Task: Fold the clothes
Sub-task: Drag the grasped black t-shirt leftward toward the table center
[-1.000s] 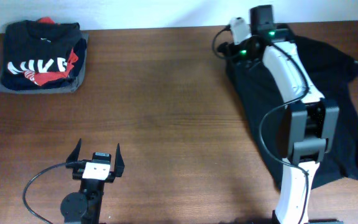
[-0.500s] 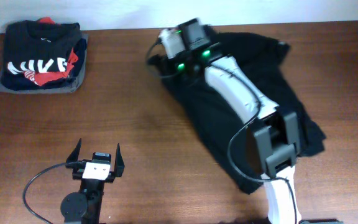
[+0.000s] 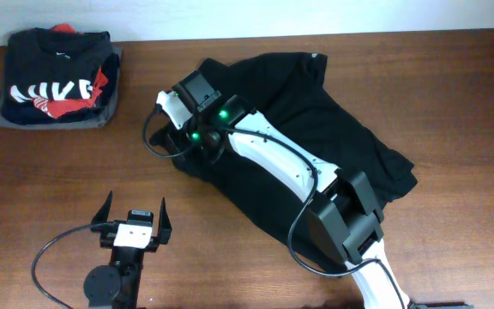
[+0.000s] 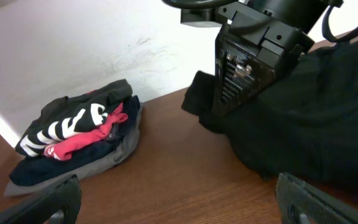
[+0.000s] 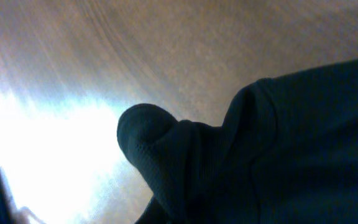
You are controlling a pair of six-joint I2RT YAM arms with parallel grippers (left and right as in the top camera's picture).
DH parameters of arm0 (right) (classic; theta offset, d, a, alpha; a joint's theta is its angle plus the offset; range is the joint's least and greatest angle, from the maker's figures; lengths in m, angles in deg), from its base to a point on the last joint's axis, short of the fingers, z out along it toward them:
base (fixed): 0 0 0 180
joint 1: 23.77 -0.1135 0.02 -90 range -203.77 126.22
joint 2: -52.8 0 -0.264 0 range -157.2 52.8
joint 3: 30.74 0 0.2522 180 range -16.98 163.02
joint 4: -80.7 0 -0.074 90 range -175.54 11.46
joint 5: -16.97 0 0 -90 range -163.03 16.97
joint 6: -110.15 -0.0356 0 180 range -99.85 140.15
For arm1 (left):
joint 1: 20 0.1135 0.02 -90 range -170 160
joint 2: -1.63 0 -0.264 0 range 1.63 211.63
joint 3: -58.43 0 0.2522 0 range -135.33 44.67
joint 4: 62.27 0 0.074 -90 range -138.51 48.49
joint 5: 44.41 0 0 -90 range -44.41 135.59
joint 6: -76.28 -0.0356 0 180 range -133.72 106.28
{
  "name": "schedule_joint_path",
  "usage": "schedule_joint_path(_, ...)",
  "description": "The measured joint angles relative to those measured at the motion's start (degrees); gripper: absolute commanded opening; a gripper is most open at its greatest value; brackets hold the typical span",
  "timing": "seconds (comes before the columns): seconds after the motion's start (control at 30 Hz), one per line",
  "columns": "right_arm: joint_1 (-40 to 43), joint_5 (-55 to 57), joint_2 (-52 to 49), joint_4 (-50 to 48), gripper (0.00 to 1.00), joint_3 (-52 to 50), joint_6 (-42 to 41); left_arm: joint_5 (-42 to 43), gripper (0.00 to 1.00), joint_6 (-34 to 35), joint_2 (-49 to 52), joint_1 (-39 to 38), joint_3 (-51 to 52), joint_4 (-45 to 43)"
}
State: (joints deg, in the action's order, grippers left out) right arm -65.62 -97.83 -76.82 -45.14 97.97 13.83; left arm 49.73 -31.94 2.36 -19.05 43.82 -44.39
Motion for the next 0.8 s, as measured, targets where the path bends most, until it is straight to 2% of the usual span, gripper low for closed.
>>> schedule_joint_path(0.37,-0.46,0.0,0.0,7.02,0.04,0.0,-2.71,0.02,0.99,0.0,0.0,0.0,0.0,0.0)
schedule_joint_path(0.67,-4.17,-4.5,0.0,7.8,0.04,0.0,-2.38,0.0,0.99,0.0,0.0,0.0,0.0,0.0)
schedule_joint_path(0.7,-4.63,-5.33,0.0,7.82,0.11,0.0,-2.32,0.0,0.99,0.0,0.0,0.0,0.0,0.0)
schedule_joint_path(0.73,-4.85,-5.75,0.0,7.82,0.26,0.0,-2.23,0.0,0.99,0.0,0.0,0.0,0.0,0.0)
schedule_joint_path(0.77,-5.14,-6.16,0.0,7.82,0.35,0.0,-1.92,0.02,0.99,0.0,0.0,0.0,-0.02,0.0)
schedule_joint_path(0.8,-5.25,-6.38,0.0,7.78,0.35,0.02,-1.97,0.02,0.99,0.0,0.0,0.0,0.0,0.0)
